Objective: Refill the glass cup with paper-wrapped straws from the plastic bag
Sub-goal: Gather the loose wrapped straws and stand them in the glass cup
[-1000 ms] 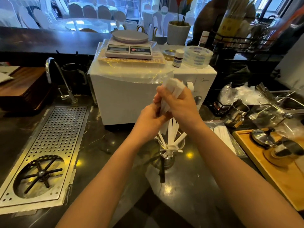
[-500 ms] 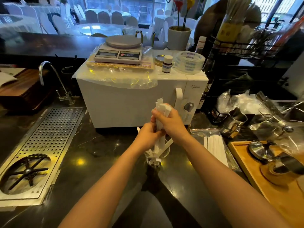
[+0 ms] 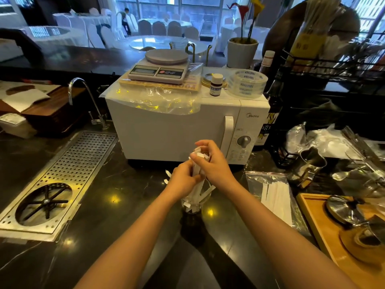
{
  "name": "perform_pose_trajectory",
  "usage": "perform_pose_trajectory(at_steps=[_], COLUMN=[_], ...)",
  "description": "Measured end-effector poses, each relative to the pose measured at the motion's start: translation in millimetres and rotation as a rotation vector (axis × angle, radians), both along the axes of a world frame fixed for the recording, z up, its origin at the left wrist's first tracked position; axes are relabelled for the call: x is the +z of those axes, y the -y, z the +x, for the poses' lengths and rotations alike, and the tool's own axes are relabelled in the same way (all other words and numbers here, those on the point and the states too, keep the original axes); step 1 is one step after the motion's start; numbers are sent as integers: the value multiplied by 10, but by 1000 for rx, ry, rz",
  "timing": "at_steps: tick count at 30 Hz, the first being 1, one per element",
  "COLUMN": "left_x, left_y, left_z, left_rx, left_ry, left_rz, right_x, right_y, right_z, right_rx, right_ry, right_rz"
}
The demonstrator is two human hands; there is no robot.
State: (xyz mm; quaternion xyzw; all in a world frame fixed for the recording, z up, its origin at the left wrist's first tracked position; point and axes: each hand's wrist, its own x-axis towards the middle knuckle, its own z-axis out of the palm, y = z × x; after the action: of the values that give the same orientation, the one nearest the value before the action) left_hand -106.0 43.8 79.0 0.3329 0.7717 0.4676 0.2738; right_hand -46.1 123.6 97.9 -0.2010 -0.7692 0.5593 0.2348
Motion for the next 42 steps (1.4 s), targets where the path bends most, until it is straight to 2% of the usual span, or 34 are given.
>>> perform_pose_trajectory(at_steps=[5, 11, 17, 21, 27, 35, 42], left_x=[-13, 11, -52, -44, -29, 241, 280], left_y=[44, 115, 152, 147, 112, -80, -471], left_z=[-22, -53, -120, -116, -107, 143, 493], left_rx=[107, 136, 37, -41, -142, -100, -171], left_ry=[-165, -400, -754, -756, -762, -785, -812], left_rz=[48, 75, -180, -397, -620, -448, -259], right_x=[-46, -80, -147, -155, -194, -5, 130], right_y=[-20, -24, -27, -15, -99, -343, -672], right_z=[43, 100, 155, 175, 220, 474, 984], right_rx=[51, 149, 263, 309, 347, 209, 60], right_ry=[28, 102, 290, 374, 560, 552, 580], right_rz=[184, 304, 479, 689, 796, 832, 800])
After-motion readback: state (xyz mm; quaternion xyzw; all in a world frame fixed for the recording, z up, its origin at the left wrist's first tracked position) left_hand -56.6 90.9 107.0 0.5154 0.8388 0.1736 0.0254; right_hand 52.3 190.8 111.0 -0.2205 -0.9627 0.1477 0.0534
